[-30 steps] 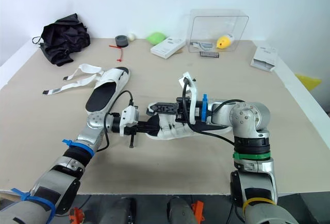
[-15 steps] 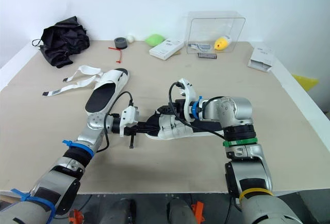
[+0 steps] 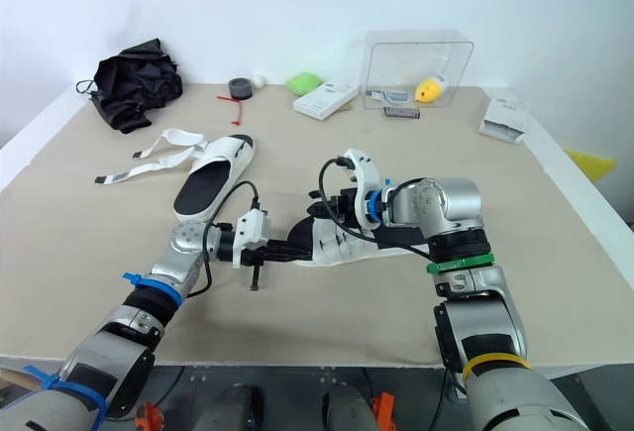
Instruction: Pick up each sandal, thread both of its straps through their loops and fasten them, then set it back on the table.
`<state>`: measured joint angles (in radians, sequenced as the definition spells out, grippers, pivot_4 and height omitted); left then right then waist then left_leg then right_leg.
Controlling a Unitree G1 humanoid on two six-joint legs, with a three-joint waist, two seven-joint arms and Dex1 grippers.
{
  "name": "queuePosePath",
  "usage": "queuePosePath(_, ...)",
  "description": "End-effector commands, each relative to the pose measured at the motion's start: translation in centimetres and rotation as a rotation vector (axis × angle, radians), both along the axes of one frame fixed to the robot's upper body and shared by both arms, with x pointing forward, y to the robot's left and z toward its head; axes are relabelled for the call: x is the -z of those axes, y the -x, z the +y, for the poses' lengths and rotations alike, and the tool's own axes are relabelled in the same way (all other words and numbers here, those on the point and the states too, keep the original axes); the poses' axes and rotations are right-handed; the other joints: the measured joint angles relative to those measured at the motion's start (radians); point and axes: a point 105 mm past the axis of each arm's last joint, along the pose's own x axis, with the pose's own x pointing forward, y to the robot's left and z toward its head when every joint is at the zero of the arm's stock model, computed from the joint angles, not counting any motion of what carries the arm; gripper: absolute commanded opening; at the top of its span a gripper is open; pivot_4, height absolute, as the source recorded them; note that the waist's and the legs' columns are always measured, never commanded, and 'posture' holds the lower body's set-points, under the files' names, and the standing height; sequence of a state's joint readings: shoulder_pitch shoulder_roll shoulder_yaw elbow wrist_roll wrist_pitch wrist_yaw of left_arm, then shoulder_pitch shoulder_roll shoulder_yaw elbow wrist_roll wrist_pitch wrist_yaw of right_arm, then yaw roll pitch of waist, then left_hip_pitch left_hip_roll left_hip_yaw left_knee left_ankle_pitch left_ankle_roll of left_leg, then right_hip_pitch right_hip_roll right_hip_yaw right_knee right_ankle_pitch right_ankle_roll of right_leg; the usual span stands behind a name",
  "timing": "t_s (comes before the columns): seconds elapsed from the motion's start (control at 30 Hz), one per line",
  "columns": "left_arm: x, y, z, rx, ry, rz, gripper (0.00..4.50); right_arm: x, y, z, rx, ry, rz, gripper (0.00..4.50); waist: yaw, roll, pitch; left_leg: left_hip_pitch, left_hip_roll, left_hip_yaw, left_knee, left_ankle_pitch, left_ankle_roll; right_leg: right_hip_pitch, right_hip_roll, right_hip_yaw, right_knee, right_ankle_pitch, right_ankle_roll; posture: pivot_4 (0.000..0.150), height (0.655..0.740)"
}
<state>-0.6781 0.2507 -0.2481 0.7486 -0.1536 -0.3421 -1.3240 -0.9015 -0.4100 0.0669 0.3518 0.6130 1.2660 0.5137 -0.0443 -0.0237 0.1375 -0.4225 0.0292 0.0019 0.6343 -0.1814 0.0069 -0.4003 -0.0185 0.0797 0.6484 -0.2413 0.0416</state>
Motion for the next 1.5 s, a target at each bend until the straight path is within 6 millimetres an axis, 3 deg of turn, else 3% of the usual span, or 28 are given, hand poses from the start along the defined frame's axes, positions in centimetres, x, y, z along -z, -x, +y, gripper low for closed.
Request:
queuePosePath(0.03, 2.4, 0.7, 0.4, 0.015, -0.088, 0.068, 0.00, -1.2, -2.8, -3.5, 0.241, -0.020, -0.035, 1.94, 0.000, 0.000, 0.000, 0.000, 0.000, 0.001, 0.000, 0.000, 0.000, 0.000, -0.001, 0.000, 0.000, 0.000, 0.000, 0.150, 0.7400)
queuePosePath(0.2, 2.4, 0.7, 0.3, 0.013, -0.085, 0.069, 0.00, -3.1, -3.0, -2.8, 0.237, -0.144, -0.027, 1.94, 0.000, 0.003, 0.002, -0.006, 0.000, 0.003, 0.000, 0.003, 0.005, -0.004, -0.005, -0.003, -0.001, 0.000, 0.001, 0.150, 0.7400)
queuePosePath(0.33, 2.4, 0.6, 0.2, 0.013, -0.084, 0.068, 0.00, -3.0, -3.4, -3.3, 0.271, -0.122, -0.030, 1.94, 0.000, 0.006, 0.002, -0.011, 0.000, 0.005, 0.000, 0.005, 0.008, -0.005, -0.004, -0.002, 0.000, 0.004, 0.004, 0.150, 0.7400)
queuePosePath(0.47, 2.4, 0.6, 0.1, 0.014, -0.083, 0.067, 0.00, -4.6, -3.5, -3.7, 0.271, -0.186, -0.052, 1.94, 0.001, 0.007, 0.003, -0.012, 0.000, 0.009, -0.001, 0.005, 0.008, -0.005, -0.004, -0.003, 0.000, 0.001, 0.006, 0.150, 0.7400)
queuePosePath(0.67, 2.4, 0.6, 0.0, 0.016, -0.080, 0.066, 0.00, -8.2, -1.7, -3.1, 0.136, -0.374, -0.093, 1.94, 0.000, 0.010, 0.005, -0.015, 0.000, 0.011, -0.001, 0.005, 0.008, -0.007, -0.005, -0.002, -0.001, -0.001, 0.009, 0.150, 0.7400)
queuePosePath(0.83, 2.3, 0.6, 0.0, 0.017, -0.076, 0.065, 0.00, -10.7, 1.9, -2.0, -0.053, -0.516, -0.147, 1.94, 0.001, 0.011, 0.005, -0.015, 0.000, 0.010, -0.003, 0.005, 0.008, -0.007, -0.003, -0.003, -0.001, -0.001, 0.013, 0.150, 0.7400)
queuePosePath(1.0, 0.9, 0.4, -0.2, 0.020, -0.006, 0.061, 0.00, -11.6, 3.1, -2.9, -0.050, -0.507, -0.243, 1.94, 0.000, 0.011, 0.006, -0.016, 0.000, 0.008, -0.004, 0.005, 0.008, -0.007, -0.003, -0.004, -0.001, -0.002, 0.013, 0.150, 0.7400)
queuePosePath(1.07, -0.6, 0.0, -0.2, 0.011, 0.052, 0.051, 0.00, -12.0, 3.8, -4.1, -0.025, -0.414, -0.373, 1.94, 0.001, 0.011, 0.006, -0.016, -0.001, 0.009, -0.005, 0.005, 0.008, -0.007, -0.004, -0.004, -0.001, -0.003, 0.013, 0.150, 0.7400)
queuePosePath(1.17, -4.1, -0.7, 0.1, 0.003, 0.161, 0.024, 0.00, -11.6, 6.4, -5.8, -0.052, -0.195, -0.603, 1.94, 0.014, 0.010, 0.010, -0.022, -0.002, 0.006, -0.005, 0.005, 0.008, -0.010, -0.005, -0.006, -0.001, -0.005, 0.016, 0.150, 0.7400)
queuePosePath(1.33, -8.2, -0.7, 1.1, -0.006, 0.256, -0.009, 0.00, -6.5, 8.6, -8.3, -0.104, 0.093, -0.614, 1.94, 0.011, 0.008, 0.011, -0.033, -0.005, 0.006, -0.006, 0.002, 0.005, -0.020, -0.003, -0.005, -0.001, -0.004, 0.013, 0.150, 0.7400)
queuePosePath(1.5, -9.7, 0.0, 2.4, -0.015, 0.253, -0.036, 0.00, -3.5, 9.3, -10.1, -0.115, 0.254, -0.592, 1.94, 0.010, 0.007, 0.014, -0.033, -0.004, 0.006, -0.005, 0.001, 0.005, -0.020, -0.002, -0.005, -0.001, -0.006, 0.015, 0.150, 0.7400)
